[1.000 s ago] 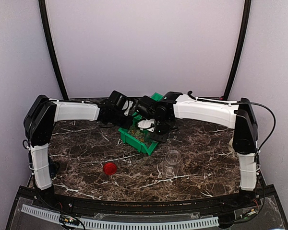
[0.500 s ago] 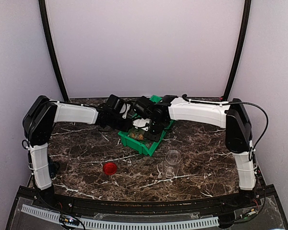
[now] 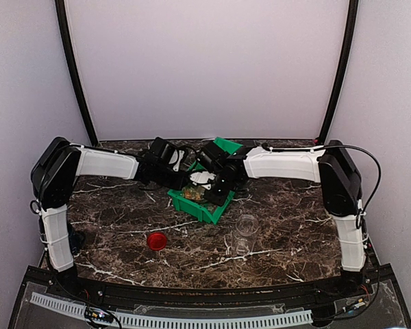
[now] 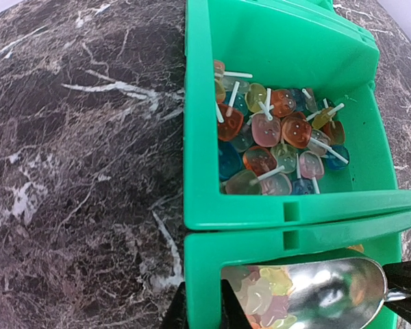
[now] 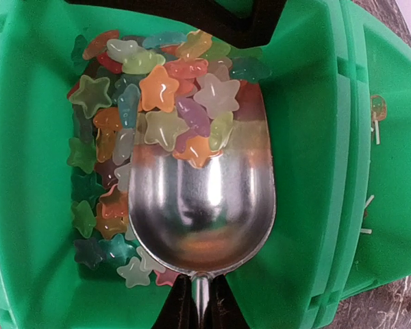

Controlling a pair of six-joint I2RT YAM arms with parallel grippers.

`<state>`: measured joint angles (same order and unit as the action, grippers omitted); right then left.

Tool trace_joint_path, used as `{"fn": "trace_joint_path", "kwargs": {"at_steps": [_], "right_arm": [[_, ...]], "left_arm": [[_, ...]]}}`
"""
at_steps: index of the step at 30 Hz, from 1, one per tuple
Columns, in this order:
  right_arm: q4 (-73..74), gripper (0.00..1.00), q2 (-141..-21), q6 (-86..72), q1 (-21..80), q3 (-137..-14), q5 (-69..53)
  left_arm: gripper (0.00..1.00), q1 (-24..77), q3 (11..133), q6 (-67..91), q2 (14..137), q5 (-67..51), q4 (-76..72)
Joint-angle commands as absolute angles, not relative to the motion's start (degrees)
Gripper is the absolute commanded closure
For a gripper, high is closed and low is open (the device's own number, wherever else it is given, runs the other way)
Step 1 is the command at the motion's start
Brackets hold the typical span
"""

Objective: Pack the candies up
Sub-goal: Scoop the fake candies from the storage box.

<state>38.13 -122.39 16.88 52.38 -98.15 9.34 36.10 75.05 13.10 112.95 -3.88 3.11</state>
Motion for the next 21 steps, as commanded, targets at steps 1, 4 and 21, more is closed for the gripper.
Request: {"fn": "trace_joint_path", "kwargs": {"at_steps": [1, 4, 21], "right_arm": [[32.49, 1.00, -124.34, 17.03, 52.03, -96.20, 5.63], [26.12, 1.00, -122.32, 16.78, 51.97, -91.15, 4.94], [2.84, 1.00, -113.75, 14.60, 51.59, -75.85, 1.07]], "left_arm": [[1.00, 37.04, 74.91, 14.30, 103.03, -8.66, -10.39], [1.00, 36.85, 74.25, 14.69, 102.24, -7.40, -10.64], [1.00, 33.60, 74.79, 17.29, 100.64, 0.10, -5.18]]}}
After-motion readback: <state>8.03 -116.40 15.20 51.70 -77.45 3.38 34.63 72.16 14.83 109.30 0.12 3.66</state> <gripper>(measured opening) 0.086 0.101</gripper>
